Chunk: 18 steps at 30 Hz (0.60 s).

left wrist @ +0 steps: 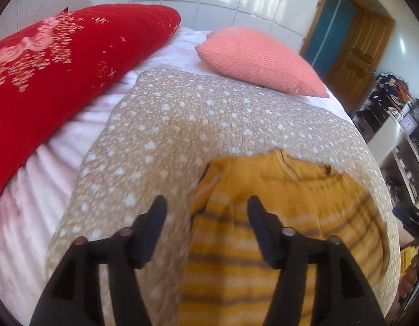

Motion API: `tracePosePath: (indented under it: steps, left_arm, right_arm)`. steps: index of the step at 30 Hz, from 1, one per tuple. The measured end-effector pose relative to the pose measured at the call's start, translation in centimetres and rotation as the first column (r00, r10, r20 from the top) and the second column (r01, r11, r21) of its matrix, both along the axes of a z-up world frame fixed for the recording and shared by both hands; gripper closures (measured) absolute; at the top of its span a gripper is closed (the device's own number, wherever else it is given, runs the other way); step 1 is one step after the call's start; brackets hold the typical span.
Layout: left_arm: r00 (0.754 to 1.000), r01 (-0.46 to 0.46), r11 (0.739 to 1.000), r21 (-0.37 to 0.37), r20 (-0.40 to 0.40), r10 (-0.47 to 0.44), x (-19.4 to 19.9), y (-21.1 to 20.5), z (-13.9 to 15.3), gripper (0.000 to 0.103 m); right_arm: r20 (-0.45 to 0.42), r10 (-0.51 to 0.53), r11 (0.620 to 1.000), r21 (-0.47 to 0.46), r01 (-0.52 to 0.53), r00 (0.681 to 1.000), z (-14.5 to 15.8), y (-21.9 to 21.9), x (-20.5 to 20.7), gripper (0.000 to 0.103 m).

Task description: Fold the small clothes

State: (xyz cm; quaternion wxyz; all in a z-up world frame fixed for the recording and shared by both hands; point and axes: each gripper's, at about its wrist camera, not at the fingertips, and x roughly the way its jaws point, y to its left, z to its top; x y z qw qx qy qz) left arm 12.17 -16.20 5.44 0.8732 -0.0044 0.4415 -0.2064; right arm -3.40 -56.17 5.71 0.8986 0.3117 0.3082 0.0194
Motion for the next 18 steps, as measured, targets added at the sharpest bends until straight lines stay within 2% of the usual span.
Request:
tracePosePath:
  steps: [2, 4, 6, 7, 8, 9, 10, 11, 12, 13, 14, 15, 18]
  left_arm:
    - [1.000, 0.009, 1.000, 0.004, 0.026, -0.009, -2.4, 1.3, -0.3, 0.033]
    - [0.999, 0.010, 1.000, 0.016, 0.044, -0.011, -4.5, 2.3, -1.2, 0.031]
    - [0.999, 0.003, 0.999, 0.044, 0.041, -0.005, -5.7, 2.8, -2.9, 0.024]
    - [1.000, -0.004, 0.997, 0.078, 0.026, 0.002, -6.0, 2.9, -4.2, 0.023]
    - [1.000, -0.018, 0.993, 0.115, 0.016, 0.016, -6.0, 2.9, -5.3, 0.023]
    - [0.999, -0.046, 0.986, 0.159, 0.010, 0.045, -5.9, 3.1, -6.7, 0.023]
    - [0.998, -0.063, 0.984, 0.168, 0.008, 0.062, -5.9, 3.3, -7.3, 0.023]
    - [0.997, -0.080, 0.986, 0.147, 0.006, 0.080, -5.9, 3.9, -7.8, 0.022]
    - [0.994, -0.105, 0.989, 0.103, 0.010, 0.105, -6.0, 4.6, -7.9, 0.021]
    - [0.992, -0.125, 0.989, 0.083, 0.017, 0.124, -6.2, 5.0, -7.8, 0.021]
    - [0.989, -0.149, 0.987, 0.060, 0.024, 0.148, -6.3, 5.5, -7.7, 0.021]
    - [0.984, -0.176, 0.984, 0.026, 0.023, 0.176, -6.4, 6.3, -7.7, 0.021]
    - [0.978, -0.207, 0.973, -0.107, -0.011, 0.207, -6.4, 8.7, -8.1, 0.021]
  right_arm:
    - [0.006, 0.059, 0.998, -0.025, -0.058, 0.998, -0.6, 1.6, -1.4, 0.047]
    - [-0.025, 0.101, 0.994, -0.031, -0.102, 0.995, -2.2, 2.8, -2.3, 0.047]
    - [-0.097, 0.079, 0.995, -0.055, -0.084, 0.992, -4.8, 3.0, -3.0, 0.048]
    - [-0.131, 0.047, 0.994, -0.092, -0.059, 0.990, -5.6, 2.9, -3.2, 0.050]
    - [-0.176, -0.020, 0.986, -0.168, -0.010, 0.984, -6.5, 2.4, -3.5, 0.056]
    - [-0.200, -0.080, 0.974, -0.224, 0.034, 0.976, -6.8, 2.0, -3.8, 0.075]
    - [-0.212, -0.126, 0.967, -0.243, 0.072, 0.969, -6.7, 1.4, -4.3, 0.084]
    - [-0.211, -0.152, 0.965, -0.241, 0.099, 0.966, -6.2, 1.3, -4.8, 0.086]
    - [-0.200, -0.179, 0.960, -0.251, 0.126, 0.963, -5.4, 1.4, -5.3, 0.081]
    - [-0.189, -0.218, 0.942, -0.295, 0.157, 0.957, -4.3, 1.9, -5.8, 0.071]
    - [-0.163, -0.233, 0.926, -0.338, 0.167, 0.959, -3.1, 2.8, -6.2, 0.053]
    - [-0.139, -0.212, 0.926, -0.345, 0.154, 0.967, -2.1, 3.7, -6.5, 0.047]
    - [-0.110, -0.100, 0.944, -0.325, 0.059, 0.989, 0.3, 7.6, -5.5, 0.046]
